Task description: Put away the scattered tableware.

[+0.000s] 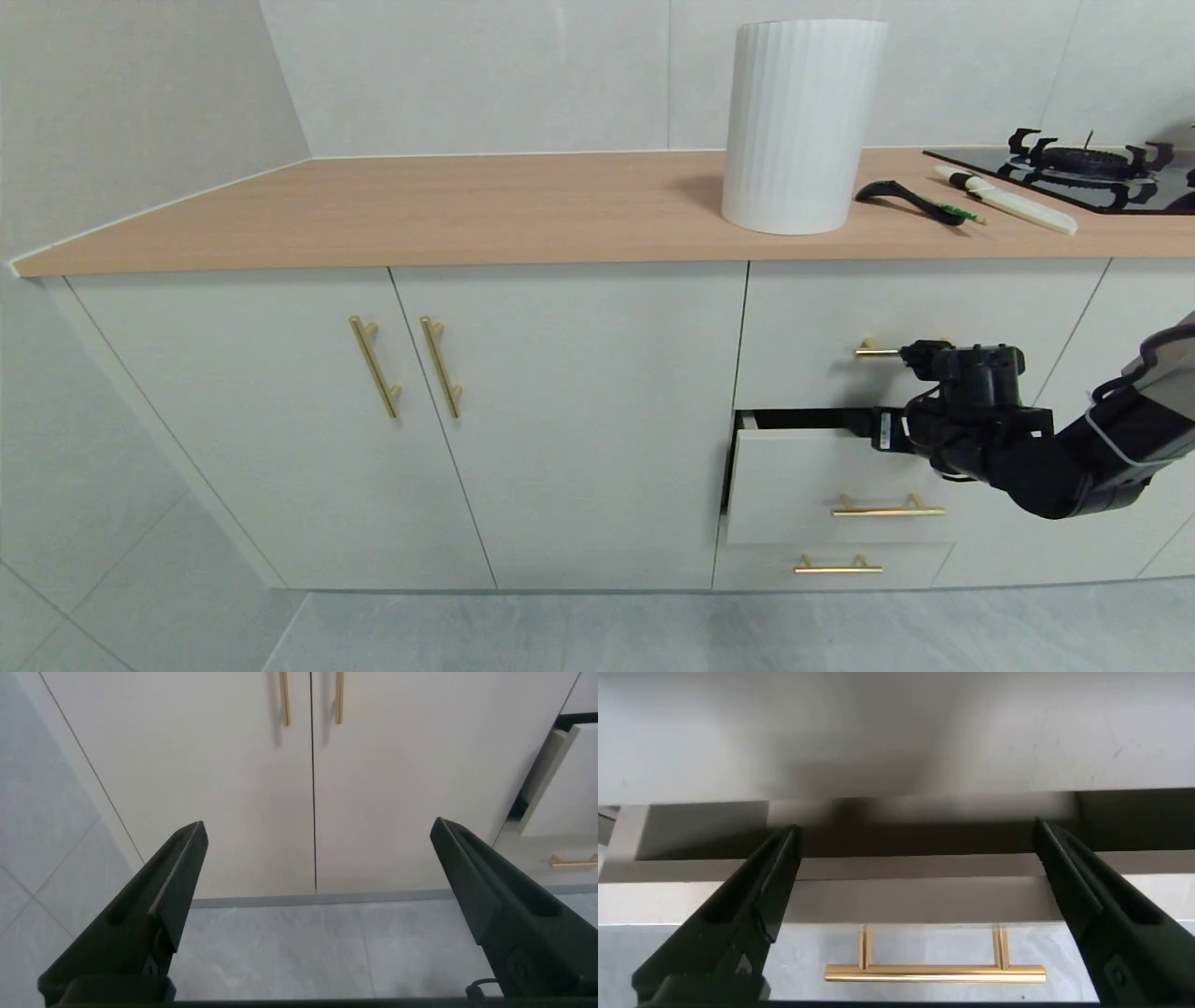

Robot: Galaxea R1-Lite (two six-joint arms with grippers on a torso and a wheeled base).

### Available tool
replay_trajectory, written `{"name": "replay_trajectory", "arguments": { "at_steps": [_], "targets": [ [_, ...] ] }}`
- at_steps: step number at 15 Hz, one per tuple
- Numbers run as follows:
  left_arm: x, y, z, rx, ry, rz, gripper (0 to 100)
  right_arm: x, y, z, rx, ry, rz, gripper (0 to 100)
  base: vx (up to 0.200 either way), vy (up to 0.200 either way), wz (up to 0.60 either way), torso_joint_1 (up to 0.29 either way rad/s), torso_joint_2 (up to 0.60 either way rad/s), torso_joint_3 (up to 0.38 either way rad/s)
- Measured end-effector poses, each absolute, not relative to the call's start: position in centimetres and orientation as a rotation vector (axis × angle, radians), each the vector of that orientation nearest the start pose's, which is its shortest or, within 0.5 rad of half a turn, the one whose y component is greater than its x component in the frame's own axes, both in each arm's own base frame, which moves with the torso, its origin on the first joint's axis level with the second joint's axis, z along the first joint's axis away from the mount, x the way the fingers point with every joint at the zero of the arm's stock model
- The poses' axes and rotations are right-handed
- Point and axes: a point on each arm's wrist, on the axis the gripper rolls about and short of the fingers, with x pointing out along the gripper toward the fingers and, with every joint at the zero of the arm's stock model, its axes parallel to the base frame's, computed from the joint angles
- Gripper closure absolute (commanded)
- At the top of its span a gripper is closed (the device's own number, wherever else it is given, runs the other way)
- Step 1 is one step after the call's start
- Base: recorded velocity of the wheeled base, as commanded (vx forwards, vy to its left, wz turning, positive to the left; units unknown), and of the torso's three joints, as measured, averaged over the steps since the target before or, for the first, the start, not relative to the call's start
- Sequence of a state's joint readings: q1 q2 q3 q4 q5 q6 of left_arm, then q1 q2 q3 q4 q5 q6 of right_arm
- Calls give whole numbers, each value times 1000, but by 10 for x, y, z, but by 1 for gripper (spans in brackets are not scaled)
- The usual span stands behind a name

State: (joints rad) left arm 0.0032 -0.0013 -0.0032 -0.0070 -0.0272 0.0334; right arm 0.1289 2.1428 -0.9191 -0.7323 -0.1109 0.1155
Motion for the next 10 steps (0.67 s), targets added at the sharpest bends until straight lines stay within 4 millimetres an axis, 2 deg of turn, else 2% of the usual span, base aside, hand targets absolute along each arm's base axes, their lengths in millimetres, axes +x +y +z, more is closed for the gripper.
{"name": "replay_trajectory", "arguments": {
  "at_steps": [4, 10],
  "targets": [
    [-23, -1, 77, 34, -11, -25, 0, 371, 45, 66, 16, 538, -5, 0, 0, 0, 0, 0, 0, 0],
    [-23, -1, 77, 34, -12, -24, 0, 349, 43, 80, -37, 654, 7, 0, 0, 0, 0, 0, 0, 0]
  ]
}}
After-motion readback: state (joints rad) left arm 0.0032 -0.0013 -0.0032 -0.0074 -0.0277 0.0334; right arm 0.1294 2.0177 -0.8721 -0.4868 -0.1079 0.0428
